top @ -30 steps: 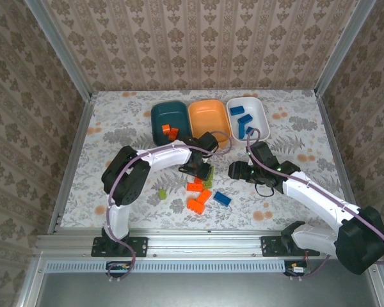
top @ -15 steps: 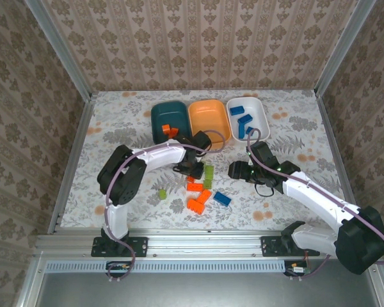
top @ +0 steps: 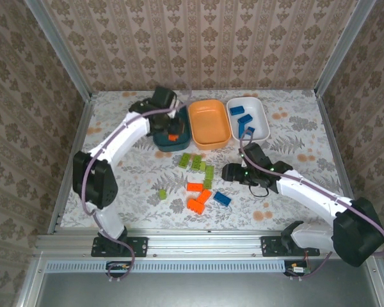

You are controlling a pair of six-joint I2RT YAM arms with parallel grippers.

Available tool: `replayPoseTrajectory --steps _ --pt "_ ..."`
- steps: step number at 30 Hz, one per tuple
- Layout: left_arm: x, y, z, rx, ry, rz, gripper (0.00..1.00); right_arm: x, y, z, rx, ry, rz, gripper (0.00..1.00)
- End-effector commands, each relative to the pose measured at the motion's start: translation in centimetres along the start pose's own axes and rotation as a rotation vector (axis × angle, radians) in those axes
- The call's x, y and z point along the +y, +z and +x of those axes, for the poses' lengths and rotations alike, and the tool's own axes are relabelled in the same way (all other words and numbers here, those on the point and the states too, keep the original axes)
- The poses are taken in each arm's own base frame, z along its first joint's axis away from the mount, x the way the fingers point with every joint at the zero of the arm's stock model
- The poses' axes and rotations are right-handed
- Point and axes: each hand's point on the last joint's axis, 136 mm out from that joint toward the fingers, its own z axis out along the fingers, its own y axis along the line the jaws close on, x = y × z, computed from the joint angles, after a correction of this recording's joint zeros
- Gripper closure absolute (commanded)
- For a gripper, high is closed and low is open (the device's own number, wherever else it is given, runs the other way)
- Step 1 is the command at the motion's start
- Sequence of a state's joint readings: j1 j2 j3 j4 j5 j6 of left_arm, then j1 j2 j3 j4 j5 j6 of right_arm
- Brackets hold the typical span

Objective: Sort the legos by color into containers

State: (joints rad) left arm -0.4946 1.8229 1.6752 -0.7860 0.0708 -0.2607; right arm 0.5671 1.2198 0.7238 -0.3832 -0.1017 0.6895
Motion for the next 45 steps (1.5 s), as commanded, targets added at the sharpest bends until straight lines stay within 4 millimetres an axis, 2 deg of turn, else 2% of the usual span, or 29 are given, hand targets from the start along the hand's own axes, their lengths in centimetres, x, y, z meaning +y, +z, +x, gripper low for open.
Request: replayPoseTrajectory --steps 1,6,10,13,19,27,30,33,36,40,43,45 --pt "2.6 2.4 -1.2 0.057 0.013 -0.023 0.65 1.4 0.8 1.5 0.040 -0.026 -0.027 0.26" --pt "5.7 6.2 -4.9 0.028 -0.003 -0.081 0.65 2.8 1.3 3.6 0.083 -0.093 -0.026 0.24" --pt "7.1 9.8 -6.3 0.018 -0.013 -0.081 0.66 3.3 1.2 4.9 0.103 -0.136 -0.012 0.22" --pt "8.6 11.4 -6.7 0.013 -0.037 -0.090 0.66 3.4 1.0 5.8 0.118 -0.161 0.008 0.22" --pt "10.4 12.8 -7.1 0.020 -0.080 -0.071 0.65 3.1 0.3 7.2 0.118 -0.166 0.024 0.21" --pt "10.1 13.1 -6.4 0.045 -0.096 -0.052 0.50 3.1 -0.8 6.8 0.094 -0.183 0.041 0.21" --pt "9.8 12.5 -6.6 0.035 -0.108 -0.040 0.48 3.3 -1.3 6.5 0.086 -0.198 0.042 0.21" --pt "9.3 11.0 -7.1 0.007 -0.112 -0.024 0.46 3.5 -1.8 6.2 0.086 -0.226 0.052 0.20" --pt "8.4 8.5 -7.8 -0.031 -0.101 -0.015 0.45 3.8 -2.2 5.6 0.073 -0.262 0.061 0.20" --pt "6.8 4.2 -8.0 -0.080 -0.082 0.004 0.41 4.6 -2.6 4.7 0.058 -0.293 0.064 0.19" --pt "5.8 0.7 -7.0 -0.094 -0.059 0.008 0.38 5.3 -2.6 4.1 0.052 -0.310 0.060 0.19" --pt "5.7 -1.2 -5.5 -0.083 -0.060 0.002 0.36 5.6 -2.5 3.9 0.052 -0.321 0.060 0.19"
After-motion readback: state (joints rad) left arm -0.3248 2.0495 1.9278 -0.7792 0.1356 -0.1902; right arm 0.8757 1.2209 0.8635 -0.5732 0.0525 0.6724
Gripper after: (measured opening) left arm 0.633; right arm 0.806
